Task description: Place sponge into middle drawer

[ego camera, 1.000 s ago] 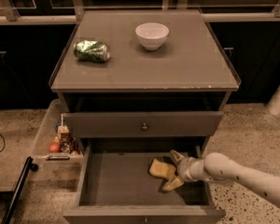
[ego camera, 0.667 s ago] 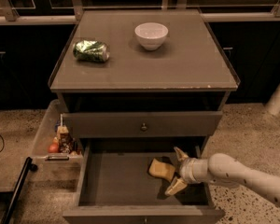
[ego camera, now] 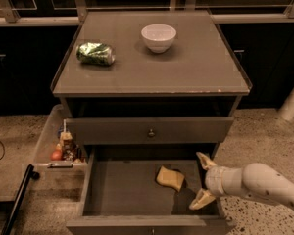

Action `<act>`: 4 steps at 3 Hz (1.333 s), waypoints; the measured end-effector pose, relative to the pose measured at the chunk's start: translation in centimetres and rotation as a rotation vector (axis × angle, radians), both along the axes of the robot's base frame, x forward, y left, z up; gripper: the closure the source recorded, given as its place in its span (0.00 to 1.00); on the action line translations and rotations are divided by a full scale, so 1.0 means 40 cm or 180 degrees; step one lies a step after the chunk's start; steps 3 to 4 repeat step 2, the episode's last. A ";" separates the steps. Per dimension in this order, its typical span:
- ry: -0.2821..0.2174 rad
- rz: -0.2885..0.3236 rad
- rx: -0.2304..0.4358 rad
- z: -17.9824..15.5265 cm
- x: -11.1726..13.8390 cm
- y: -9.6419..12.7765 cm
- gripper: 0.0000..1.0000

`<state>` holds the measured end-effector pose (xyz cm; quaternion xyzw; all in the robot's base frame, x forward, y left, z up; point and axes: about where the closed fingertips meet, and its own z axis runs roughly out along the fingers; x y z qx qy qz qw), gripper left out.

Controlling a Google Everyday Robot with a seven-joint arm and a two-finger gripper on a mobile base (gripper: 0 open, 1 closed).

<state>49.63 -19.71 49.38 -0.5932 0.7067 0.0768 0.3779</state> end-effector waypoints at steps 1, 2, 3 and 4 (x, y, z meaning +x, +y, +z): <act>-0.0187 -0.0012 -0.0130 0.096 -0.030 -0.059 0.00; -0.0197 -0.0029 -0.0140 0.101 -0.032 -0.068 0.00; -0.0197 -0.0029 -0.0140 0.101 -0.032 -0.068 0.00; -0.0197 -0.0029 -0.0140 0.101 -0.032 -0.068 0.00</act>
Offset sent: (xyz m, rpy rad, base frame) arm -0.0103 -0.0199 0.0325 -0.0344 -0.0497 -0.0026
